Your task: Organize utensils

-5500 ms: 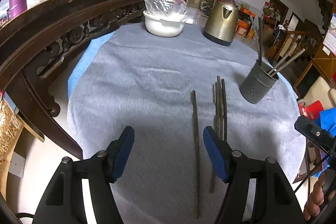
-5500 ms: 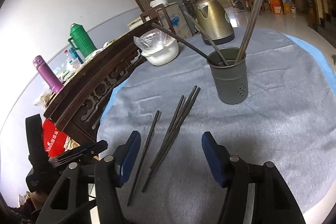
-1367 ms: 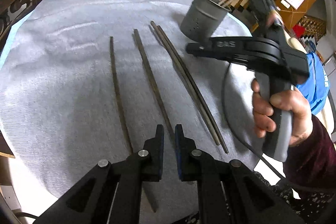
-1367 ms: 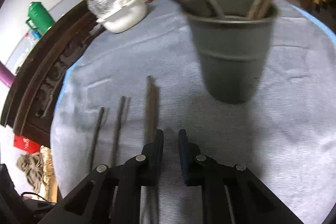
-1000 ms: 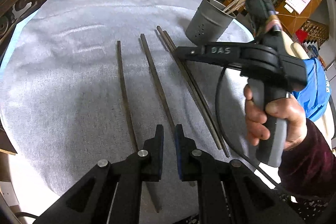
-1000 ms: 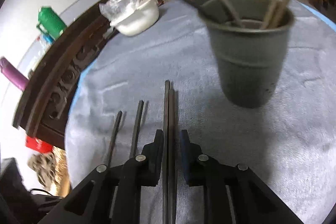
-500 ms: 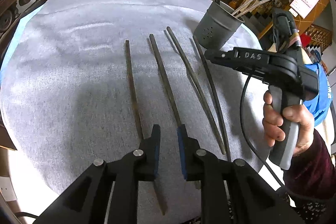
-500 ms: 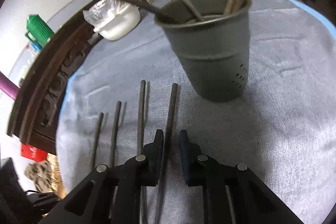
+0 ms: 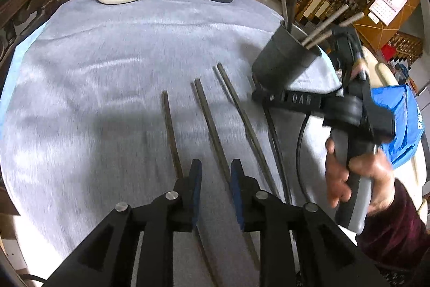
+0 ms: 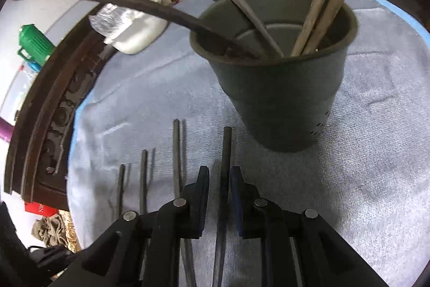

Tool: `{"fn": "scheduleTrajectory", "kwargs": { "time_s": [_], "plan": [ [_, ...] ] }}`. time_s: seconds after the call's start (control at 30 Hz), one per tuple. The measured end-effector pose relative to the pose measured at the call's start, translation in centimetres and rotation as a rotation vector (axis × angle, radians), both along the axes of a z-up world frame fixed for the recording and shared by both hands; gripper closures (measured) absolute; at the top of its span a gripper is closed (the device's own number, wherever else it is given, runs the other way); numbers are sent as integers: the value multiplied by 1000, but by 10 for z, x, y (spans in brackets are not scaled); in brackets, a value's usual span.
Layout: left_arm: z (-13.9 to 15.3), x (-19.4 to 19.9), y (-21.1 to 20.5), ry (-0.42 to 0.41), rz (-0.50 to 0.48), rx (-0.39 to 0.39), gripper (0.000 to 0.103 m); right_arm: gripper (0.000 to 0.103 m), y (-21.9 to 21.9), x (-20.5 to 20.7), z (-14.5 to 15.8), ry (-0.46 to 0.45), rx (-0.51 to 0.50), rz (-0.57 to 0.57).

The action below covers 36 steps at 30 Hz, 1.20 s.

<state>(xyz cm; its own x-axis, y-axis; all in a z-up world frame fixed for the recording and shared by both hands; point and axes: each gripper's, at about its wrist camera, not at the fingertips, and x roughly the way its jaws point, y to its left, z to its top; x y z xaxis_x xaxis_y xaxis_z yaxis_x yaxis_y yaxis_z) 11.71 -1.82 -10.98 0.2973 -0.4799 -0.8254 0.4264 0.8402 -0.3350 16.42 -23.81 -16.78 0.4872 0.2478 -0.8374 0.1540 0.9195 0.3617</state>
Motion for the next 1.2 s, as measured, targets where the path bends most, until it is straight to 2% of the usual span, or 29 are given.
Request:
{"fn": "scheduleTrajectory", "kwargs": {
  "time_s": [0.17, 0.27, 0.53, 0.83, 1.03, 1.2],
  "plan": [
    [5, 23, -12, 21, -12, -12, 72, 85, 5, 4, 1, -15, -37, 14],
    [6, 32, -17, 32, -15, -10, 68, 93, 5, 1, 1, -27, -47, 20],
    [-1, 63, -37, 71, -28, -2, 68, 94, -7, -24, 18, -121, -6, 26],
    [-23, 94, -47, 144, -2, 17, 68, 94, -23, -55, 41, -230, 75, 9],
    [-35, 104, -53, 177, 14, 34, 68, 94, -31, -67, 48, -257, 108, 1],
    [-37, 109, -61, 167, 14, 37, 69, 94, -30, -74, 50, -271, 109, 6]
  ]
}}
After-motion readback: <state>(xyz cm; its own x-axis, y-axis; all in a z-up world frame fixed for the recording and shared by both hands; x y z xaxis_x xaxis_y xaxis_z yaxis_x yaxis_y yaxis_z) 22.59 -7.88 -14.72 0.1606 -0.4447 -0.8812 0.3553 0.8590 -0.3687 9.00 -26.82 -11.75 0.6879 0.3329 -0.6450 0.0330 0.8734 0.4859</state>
